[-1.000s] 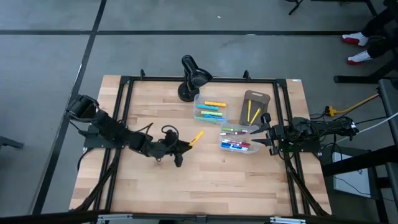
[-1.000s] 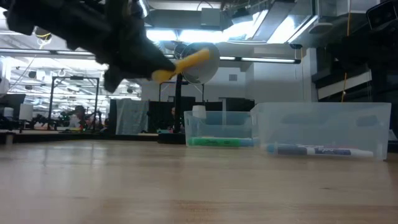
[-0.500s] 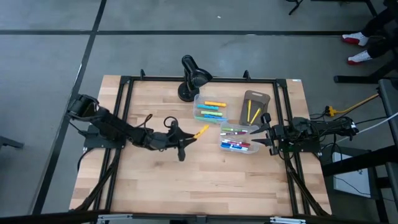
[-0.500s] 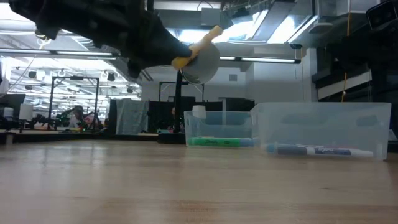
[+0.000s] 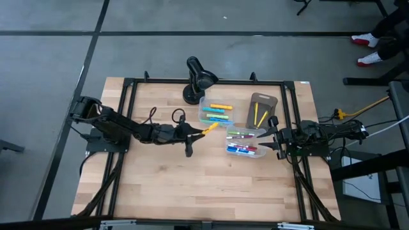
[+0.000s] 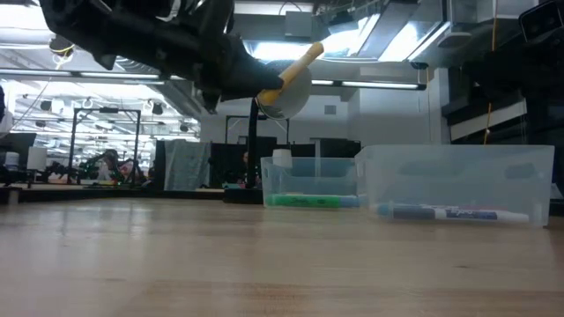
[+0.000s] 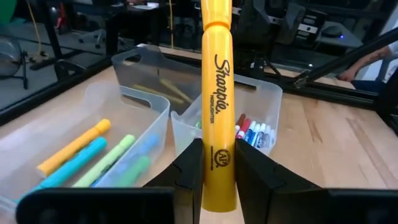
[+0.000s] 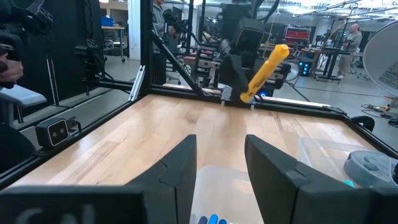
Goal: Pick & Place Markers
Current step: Put the yellow highlighter pen into the top transparent bin
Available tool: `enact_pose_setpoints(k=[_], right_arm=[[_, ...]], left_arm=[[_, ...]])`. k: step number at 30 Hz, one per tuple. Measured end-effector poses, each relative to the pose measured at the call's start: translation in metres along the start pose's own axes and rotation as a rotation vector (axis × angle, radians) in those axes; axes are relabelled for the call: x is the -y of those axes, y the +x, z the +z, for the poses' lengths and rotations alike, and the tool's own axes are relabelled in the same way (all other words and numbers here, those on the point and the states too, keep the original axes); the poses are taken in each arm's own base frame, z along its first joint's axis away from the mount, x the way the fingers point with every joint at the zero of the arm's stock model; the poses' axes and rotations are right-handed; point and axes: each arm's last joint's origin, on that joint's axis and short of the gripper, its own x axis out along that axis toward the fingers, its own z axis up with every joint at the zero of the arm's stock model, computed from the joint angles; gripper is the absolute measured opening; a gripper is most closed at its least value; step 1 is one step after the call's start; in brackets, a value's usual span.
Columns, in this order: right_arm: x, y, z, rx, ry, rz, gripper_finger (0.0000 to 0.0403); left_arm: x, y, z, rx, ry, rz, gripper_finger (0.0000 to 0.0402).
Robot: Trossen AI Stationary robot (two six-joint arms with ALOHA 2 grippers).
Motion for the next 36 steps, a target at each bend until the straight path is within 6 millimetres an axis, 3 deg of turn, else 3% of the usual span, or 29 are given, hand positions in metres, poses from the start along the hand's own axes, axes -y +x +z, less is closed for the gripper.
enact_pose_setpoints(k=[10, 28, 36], right_arm=[[0.000, 0.000, 0.000, 0.000, 0.000, 0.000, 0.0136], [0.000, 0.000, 0.000, 0.000, 0.000, 0.000, 0.0136], [0.000, 0.000, 0.000, 0.000, 0.000, 0.000, 0.0136]], left_arm=[[0.003, 0.000, 0.006, 0.048, 0.070, -0.066, 0.0063], [0.004, -0.001, 0.006, 0.050, 0.034, -0.075, 0.0063], [0.006, 0.009, 0.025, 0.057, 0.063, -0.039, 0.0063]])
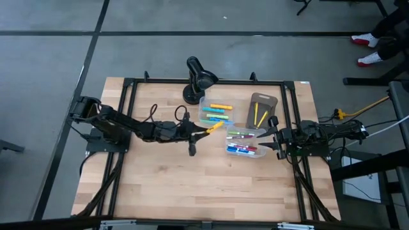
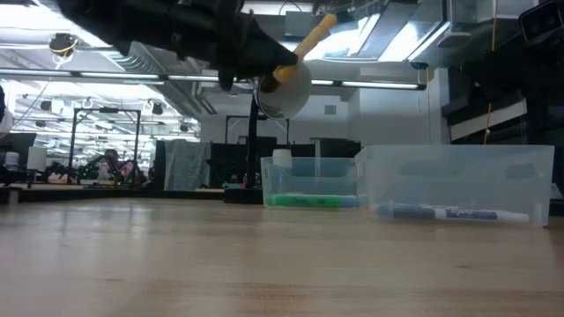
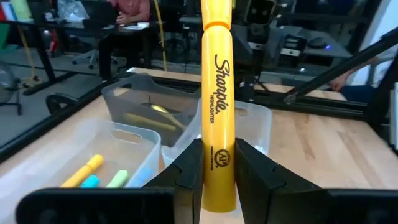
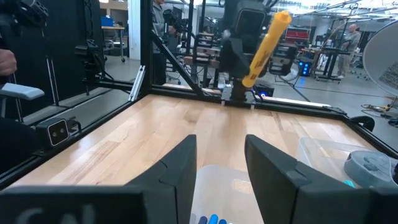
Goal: Pick & Place Markers
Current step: Put the yellow highlighter pen into the top transparent bin
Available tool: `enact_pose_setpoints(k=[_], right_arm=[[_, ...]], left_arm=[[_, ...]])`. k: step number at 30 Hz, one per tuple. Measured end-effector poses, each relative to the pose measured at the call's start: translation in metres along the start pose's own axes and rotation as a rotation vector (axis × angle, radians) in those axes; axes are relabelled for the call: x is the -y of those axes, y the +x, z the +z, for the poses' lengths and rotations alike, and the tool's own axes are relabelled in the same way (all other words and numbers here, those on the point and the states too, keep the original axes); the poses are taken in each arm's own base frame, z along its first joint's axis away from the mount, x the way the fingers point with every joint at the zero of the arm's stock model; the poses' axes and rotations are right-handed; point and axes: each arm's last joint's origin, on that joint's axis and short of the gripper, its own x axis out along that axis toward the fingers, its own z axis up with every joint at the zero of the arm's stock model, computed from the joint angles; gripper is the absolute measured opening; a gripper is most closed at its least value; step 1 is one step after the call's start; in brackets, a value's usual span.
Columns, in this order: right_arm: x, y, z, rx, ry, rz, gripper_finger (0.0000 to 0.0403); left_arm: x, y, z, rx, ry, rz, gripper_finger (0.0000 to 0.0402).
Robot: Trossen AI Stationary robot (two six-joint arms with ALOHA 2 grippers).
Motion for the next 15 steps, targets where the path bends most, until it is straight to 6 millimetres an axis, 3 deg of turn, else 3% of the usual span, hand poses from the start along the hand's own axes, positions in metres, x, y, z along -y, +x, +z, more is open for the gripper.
enact_pose_setpoints(k=[15], right_arm=[[0.000, 0.000, 0.000, 0.000, 0.000, 0.000, 0.0136]], left_arm=[[-0.013, 0.018, 0.006, -0.097, 0.055, 0.177, 0.0063]])
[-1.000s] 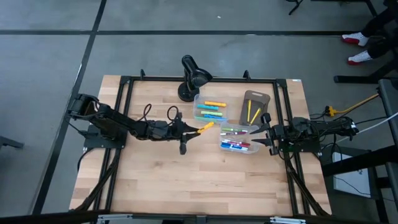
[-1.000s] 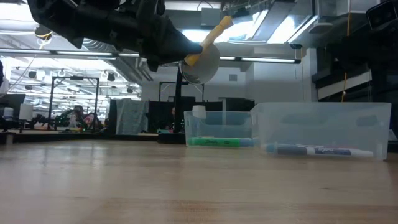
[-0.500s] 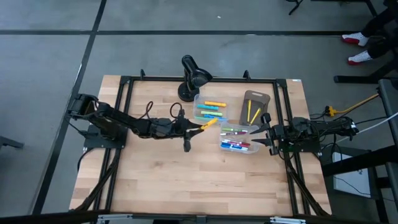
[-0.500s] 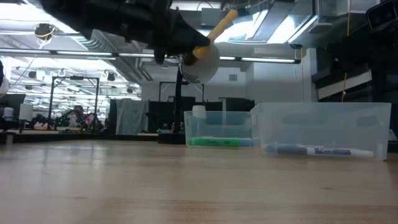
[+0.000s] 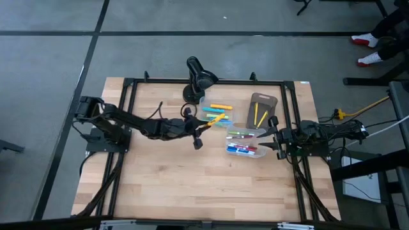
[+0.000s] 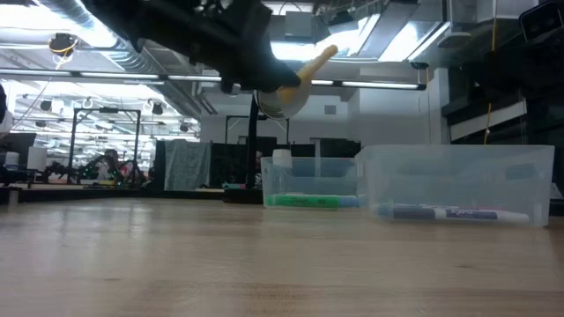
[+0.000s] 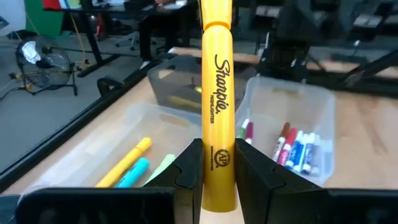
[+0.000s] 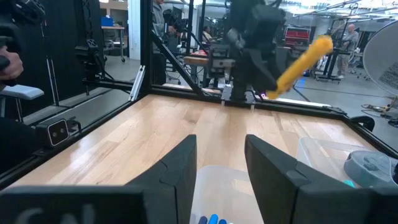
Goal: Pick & Place Markers
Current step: Put the yellow highlighter pen into the top transparent bin
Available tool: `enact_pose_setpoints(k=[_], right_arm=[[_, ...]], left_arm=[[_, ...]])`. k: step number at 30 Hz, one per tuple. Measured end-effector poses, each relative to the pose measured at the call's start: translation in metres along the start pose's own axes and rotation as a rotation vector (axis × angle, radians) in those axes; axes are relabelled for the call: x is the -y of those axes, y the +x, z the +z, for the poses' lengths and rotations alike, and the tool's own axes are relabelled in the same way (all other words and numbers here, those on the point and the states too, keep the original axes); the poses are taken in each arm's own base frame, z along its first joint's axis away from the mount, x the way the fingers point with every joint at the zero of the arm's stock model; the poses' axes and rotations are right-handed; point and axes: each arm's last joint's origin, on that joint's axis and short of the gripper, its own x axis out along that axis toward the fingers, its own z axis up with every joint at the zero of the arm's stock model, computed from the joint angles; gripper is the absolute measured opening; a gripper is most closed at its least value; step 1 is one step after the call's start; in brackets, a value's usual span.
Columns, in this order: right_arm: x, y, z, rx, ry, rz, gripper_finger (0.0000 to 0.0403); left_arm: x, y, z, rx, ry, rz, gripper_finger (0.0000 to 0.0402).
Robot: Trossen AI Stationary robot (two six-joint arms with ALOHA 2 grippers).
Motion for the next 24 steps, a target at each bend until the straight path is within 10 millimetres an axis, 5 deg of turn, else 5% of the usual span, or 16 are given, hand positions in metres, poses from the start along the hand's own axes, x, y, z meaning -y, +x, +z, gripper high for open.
enact_pose_setpoints(k=[10, 24], right_arm=[[0.000, 0.000, 0.000, 0.000, 0.000, 0.000, 0.0136], [0.000, 0.000, 0.000, 0.000, 0.000, 0.000, 0.0136]], left_arm=[[-0.011, 0.041, -0.022, -0.118, 0.123, 0.077, 0.0063], [-0.023, 0.086, -0.015, -0.217, 0.360, 0.235, 0.0065]])
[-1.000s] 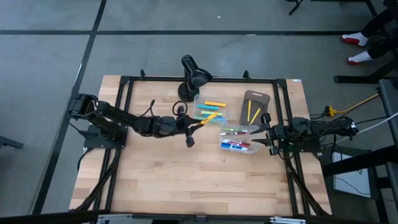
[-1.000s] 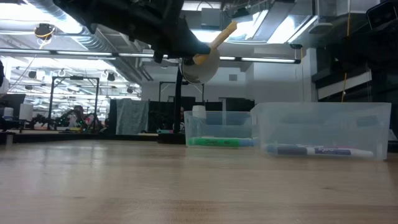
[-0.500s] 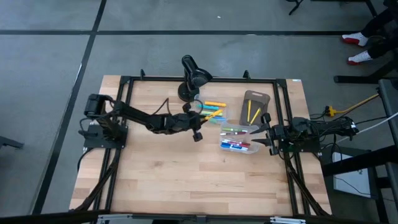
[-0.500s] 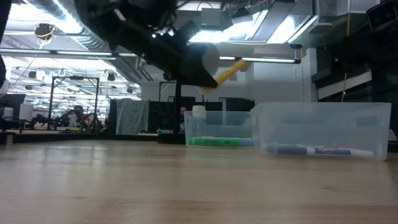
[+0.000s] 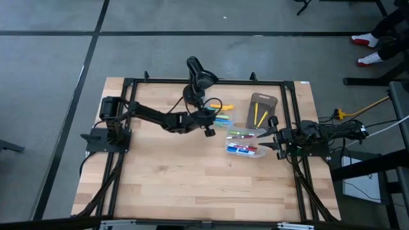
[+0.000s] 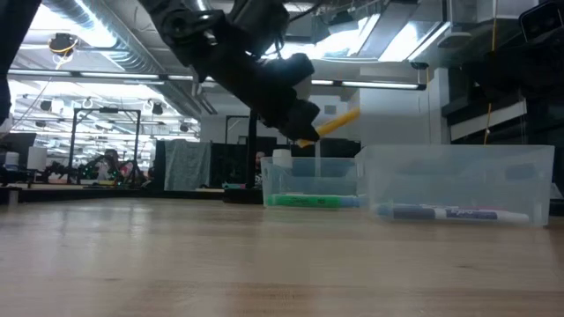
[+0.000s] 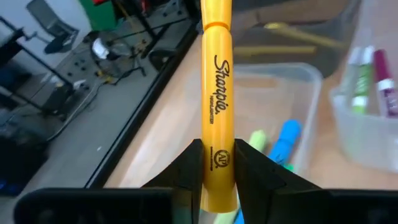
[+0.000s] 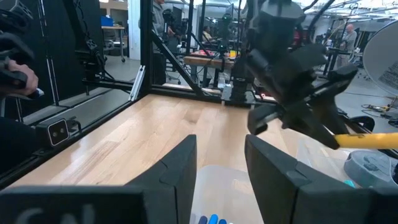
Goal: Pick & Place Markers
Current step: Put the yellow highlighter pen into the top transparent bin, then return to Home Position
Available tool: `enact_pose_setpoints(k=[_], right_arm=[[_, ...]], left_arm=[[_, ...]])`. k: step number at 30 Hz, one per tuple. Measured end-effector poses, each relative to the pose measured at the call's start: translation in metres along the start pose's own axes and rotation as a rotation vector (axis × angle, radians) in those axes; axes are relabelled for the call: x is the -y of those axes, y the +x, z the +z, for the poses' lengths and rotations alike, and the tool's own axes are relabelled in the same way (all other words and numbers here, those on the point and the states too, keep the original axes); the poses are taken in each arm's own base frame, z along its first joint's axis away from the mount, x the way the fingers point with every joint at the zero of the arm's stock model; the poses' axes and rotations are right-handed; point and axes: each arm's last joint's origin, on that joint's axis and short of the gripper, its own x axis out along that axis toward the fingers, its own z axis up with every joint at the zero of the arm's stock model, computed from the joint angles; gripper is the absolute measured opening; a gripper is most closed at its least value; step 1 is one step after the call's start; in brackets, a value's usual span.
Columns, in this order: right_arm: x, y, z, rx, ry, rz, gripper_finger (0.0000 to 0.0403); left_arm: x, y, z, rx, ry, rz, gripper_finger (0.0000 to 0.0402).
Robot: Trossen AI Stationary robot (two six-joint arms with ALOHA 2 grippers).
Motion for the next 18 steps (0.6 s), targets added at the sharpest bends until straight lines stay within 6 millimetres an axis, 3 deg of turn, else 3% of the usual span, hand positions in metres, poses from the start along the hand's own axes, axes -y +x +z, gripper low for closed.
enact_pose_setpoints(k=[9, 18], right_arm=[[0.000, 0.000, 0.000, 0.000, 0.000, 0.000, 0.0136], [0.000, 0.000, 0.000, 0.000, 0.000, 0.000, 0.0136]], left_arm=[[-0.015, 0.009, -0.010, -0.082, -0.094, 0.074, 0.0093], [-0.016, 0.009, -0.014, -0.111, -0.103, 0.073, 0.0141]])
